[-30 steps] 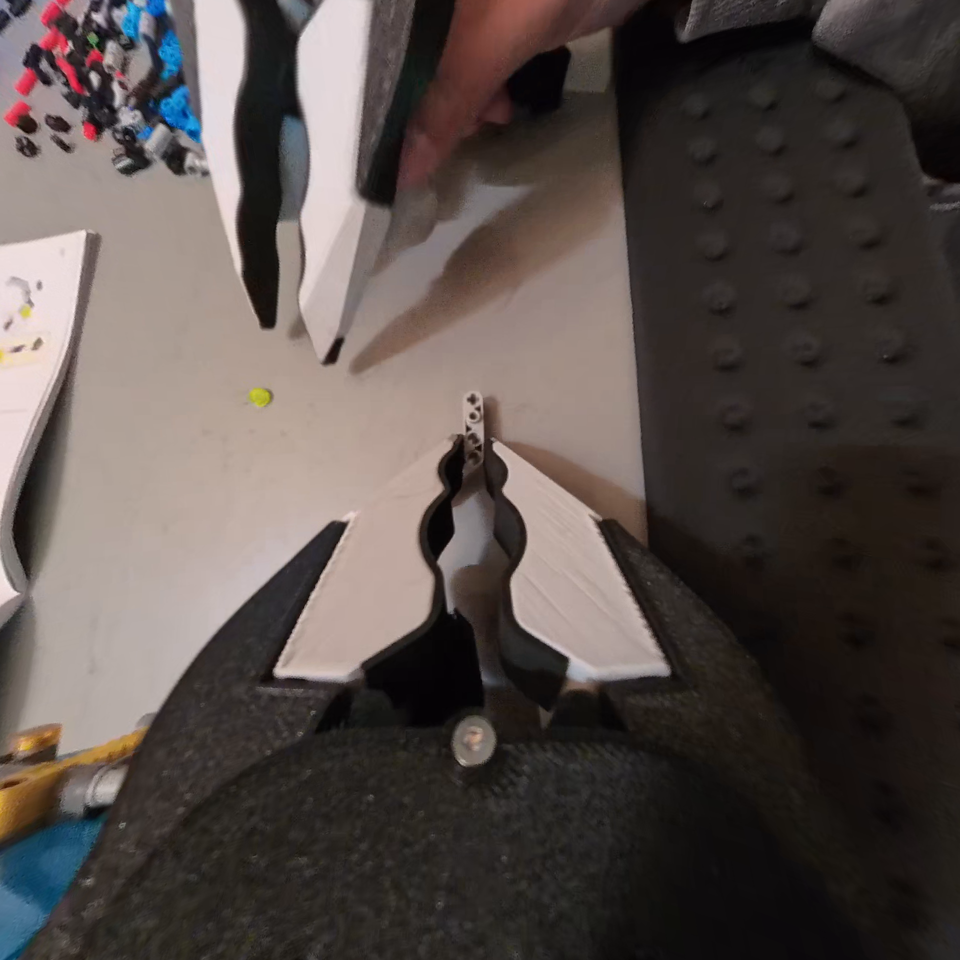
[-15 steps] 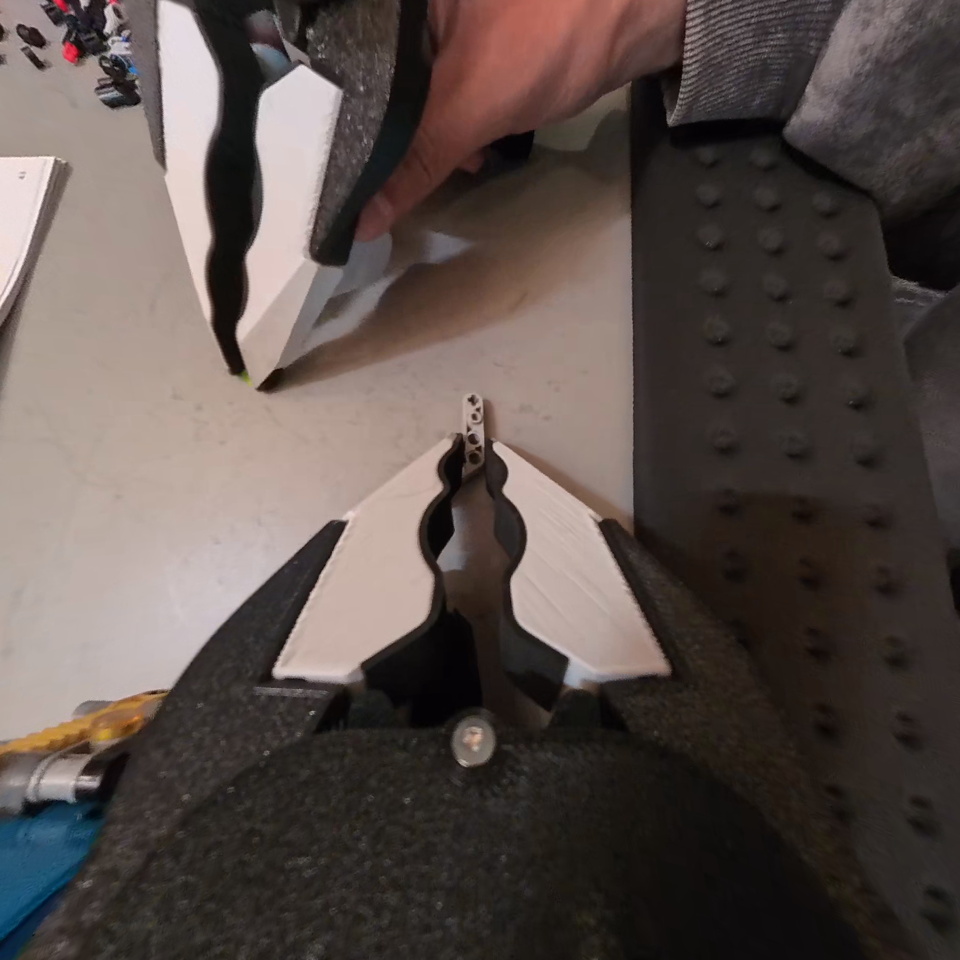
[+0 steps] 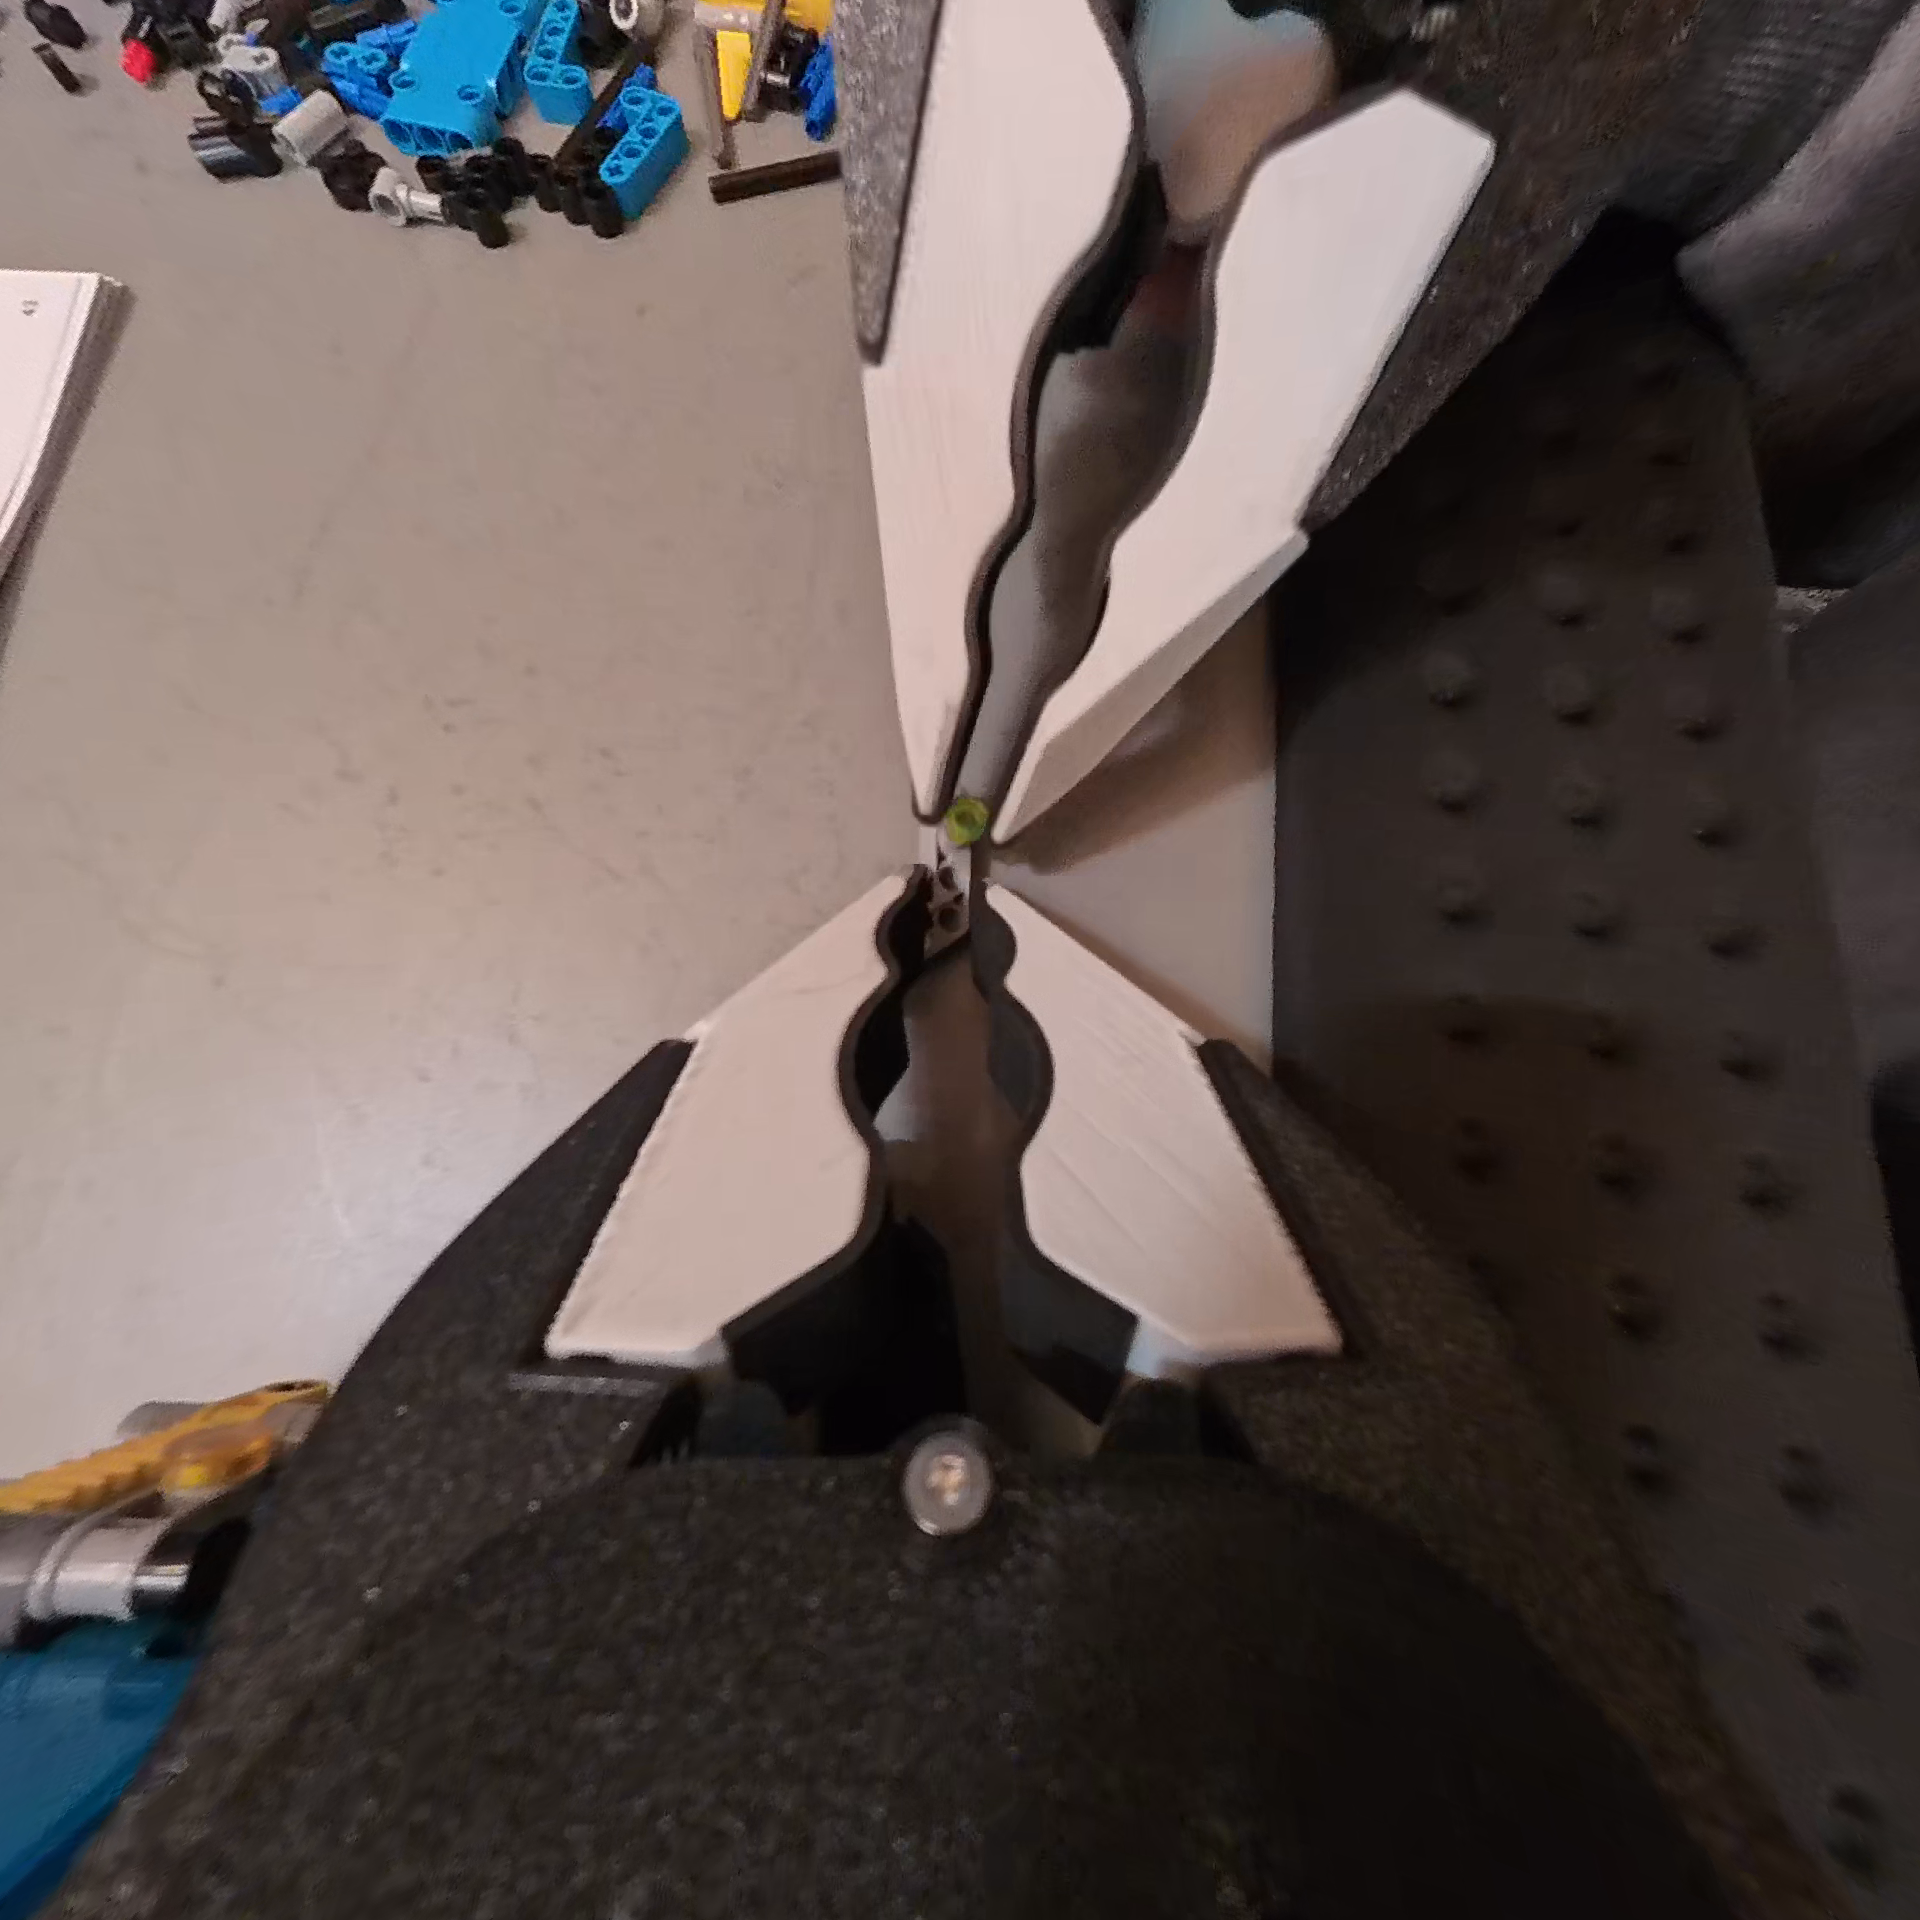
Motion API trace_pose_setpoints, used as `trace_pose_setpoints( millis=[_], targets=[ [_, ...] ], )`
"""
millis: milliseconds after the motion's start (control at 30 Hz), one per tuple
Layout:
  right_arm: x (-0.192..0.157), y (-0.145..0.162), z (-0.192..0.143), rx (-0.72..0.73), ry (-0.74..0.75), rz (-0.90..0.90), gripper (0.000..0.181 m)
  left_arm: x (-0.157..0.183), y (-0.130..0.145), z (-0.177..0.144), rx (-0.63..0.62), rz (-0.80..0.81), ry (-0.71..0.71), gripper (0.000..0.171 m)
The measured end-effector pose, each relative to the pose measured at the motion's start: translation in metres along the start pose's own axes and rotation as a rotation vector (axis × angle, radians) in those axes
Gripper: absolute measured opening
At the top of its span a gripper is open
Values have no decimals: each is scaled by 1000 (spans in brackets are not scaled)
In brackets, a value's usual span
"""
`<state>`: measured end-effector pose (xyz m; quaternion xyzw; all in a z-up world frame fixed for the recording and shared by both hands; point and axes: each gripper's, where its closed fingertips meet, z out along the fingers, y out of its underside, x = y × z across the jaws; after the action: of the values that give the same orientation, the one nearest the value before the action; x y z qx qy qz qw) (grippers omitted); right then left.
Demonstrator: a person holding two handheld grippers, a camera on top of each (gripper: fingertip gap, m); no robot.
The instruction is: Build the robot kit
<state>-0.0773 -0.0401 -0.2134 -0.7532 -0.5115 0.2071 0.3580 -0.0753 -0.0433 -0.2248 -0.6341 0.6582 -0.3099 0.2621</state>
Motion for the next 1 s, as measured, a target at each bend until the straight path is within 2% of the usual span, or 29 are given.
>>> trace_pose_setpoints(
  millis=[133, 333, 833, 1000],
  targets=[
    [-4, 2, 6, -14, -19, -27, 6, 0, 0, 0, 1, -1, -1, 7],
    [3, 3, 4, -22, 42, -69, 7, 0, 0, 0, 2, -2, 1, 7],
    [0, 6, 6, -21, 18, -71, 11, 0, 0, 0, 3, -9, 4, 7],
    [5, -2, -2, 50, -33, 65, 17, 0, 0, 0, 3, -8, 4, 7]
  ],
)
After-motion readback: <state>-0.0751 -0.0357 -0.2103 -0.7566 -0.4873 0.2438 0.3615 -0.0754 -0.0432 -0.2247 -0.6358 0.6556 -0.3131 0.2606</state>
